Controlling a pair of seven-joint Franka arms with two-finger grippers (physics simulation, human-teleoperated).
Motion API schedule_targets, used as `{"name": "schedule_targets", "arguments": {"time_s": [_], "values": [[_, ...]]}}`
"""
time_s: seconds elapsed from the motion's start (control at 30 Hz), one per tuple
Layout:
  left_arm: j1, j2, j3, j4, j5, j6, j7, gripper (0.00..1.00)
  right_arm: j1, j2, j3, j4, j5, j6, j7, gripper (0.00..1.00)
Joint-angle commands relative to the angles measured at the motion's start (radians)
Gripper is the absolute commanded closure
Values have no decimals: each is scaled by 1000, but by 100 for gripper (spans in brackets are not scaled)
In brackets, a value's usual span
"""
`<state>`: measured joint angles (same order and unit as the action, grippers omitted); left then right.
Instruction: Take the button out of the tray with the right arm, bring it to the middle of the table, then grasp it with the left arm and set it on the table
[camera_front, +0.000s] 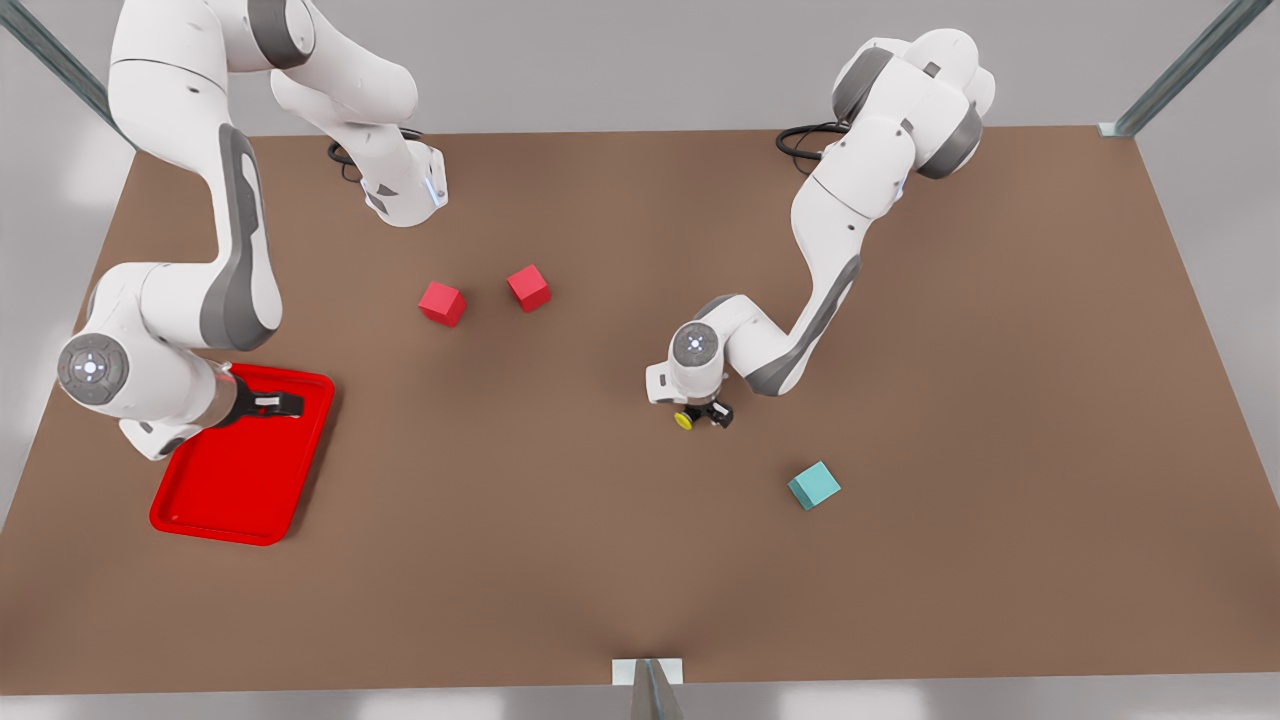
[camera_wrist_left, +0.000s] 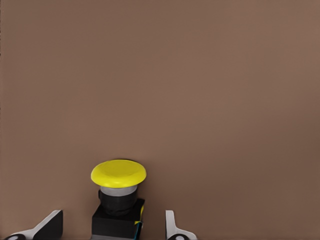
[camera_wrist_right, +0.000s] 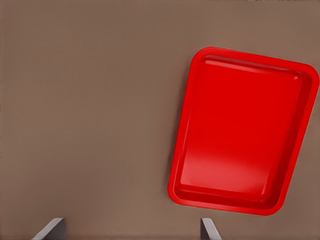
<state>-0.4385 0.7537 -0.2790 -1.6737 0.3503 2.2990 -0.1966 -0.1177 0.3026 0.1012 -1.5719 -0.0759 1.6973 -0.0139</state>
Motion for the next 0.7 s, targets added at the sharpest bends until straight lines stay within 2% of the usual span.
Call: {"name": "schedule_targets", "arguments": {"time_s": [0.0, 0.27, 0.4, 0.43, 0.53, 0.6, 0.67], "values": [[1, -4, 0, -3, 4, -1, -72, 1, 1, 0, 0, 1, 1, 1, -15, 0], [4, -24, 0, -35, 6, 7, -103, 1, 1, 3, 0, 0, 1, 5, -14, 0], [7, -24, -2, -34, 6, 5, -103, 7, 3, 3, 0, 0, 1, 5, -14, 0], [6, -24, -2, -34, 4, 7, -104, 13, 3, 3, 0, -2, 1, 4, -15, 0], [7, -22, -2, -32, 4, 7, -109, 24, 3, 4, 0, -2, 1, 5, -14, 0], [8, -22, -2, -32, 4, 5, -124, 44, 9, 15, 2, -5, 1, 8, -14, 0], [9, -20, -2, -31, 4, 3, -135, 47, 3, 13, 0, -2, 1, 2, -15, 0]]}}
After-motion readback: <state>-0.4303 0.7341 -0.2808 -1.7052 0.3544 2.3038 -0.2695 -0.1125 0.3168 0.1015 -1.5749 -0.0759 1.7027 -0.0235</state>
